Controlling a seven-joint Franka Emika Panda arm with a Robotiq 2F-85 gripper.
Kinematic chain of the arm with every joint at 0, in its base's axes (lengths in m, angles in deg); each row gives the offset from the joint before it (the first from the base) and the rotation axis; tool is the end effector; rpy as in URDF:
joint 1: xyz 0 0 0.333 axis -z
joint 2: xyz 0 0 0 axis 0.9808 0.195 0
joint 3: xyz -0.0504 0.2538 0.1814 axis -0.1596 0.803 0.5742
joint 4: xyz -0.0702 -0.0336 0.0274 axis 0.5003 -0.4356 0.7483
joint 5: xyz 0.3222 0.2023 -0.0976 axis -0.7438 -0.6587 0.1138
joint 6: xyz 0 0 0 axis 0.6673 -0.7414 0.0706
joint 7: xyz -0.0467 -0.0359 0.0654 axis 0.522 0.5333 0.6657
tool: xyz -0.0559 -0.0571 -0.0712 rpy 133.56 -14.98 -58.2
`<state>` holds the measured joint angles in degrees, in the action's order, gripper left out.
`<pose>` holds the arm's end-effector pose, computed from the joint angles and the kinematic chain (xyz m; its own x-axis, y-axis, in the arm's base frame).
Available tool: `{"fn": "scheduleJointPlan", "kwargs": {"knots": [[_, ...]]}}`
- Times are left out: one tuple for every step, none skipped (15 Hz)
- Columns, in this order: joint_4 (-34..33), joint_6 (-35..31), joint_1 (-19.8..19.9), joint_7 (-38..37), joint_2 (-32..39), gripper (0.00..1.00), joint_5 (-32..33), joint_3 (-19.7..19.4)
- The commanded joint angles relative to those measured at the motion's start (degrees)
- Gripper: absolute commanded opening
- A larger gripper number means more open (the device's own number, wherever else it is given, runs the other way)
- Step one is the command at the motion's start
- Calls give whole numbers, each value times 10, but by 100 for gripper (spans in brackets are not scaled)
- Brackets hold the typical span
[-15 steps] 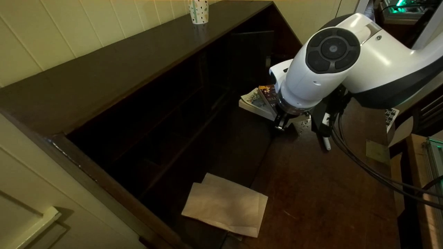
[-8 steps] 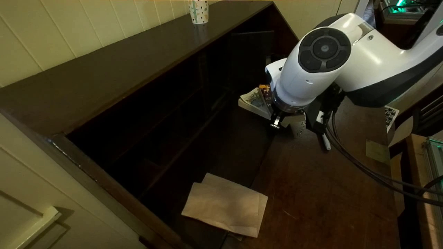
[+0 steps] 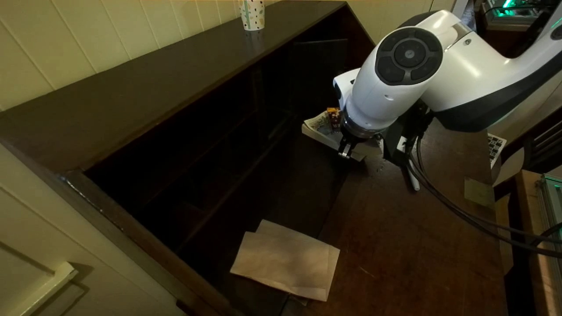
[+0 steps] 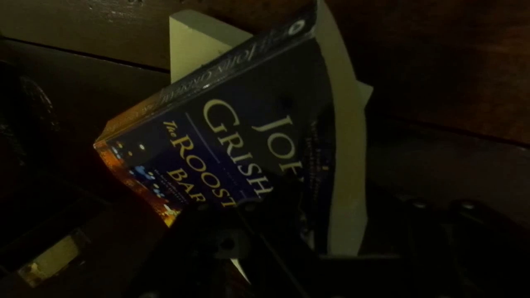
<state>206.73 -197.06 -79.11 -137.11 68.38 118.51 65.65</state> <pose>0.4879 0.0182 0.2119 0.9552 0.1377 0.2621 -0.0193 -0.8544 0.5192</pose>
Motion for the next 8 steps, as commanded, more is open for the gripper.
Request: {"fn": "scheduleJointPlan", "kwargs": {"knots": [[-3, -2, -2, 12, 5, 12, -5, 4], [-1, -3, -2, 19, 1, 12, -9, 6], [2, -2, -2, 28, -6, 12, -12, 7], [4, -1, -4, 39, -12, 12, -19, 7], [9, -2, -3, 53, -22, 12, -26, 9], [12, 0, -4, 63, -29, 12, -32, 11], [17, 1, -4, 77, -40, 12, -44, 13], [22, 6, -5, 89, -53, 12, -54, 15]]}}
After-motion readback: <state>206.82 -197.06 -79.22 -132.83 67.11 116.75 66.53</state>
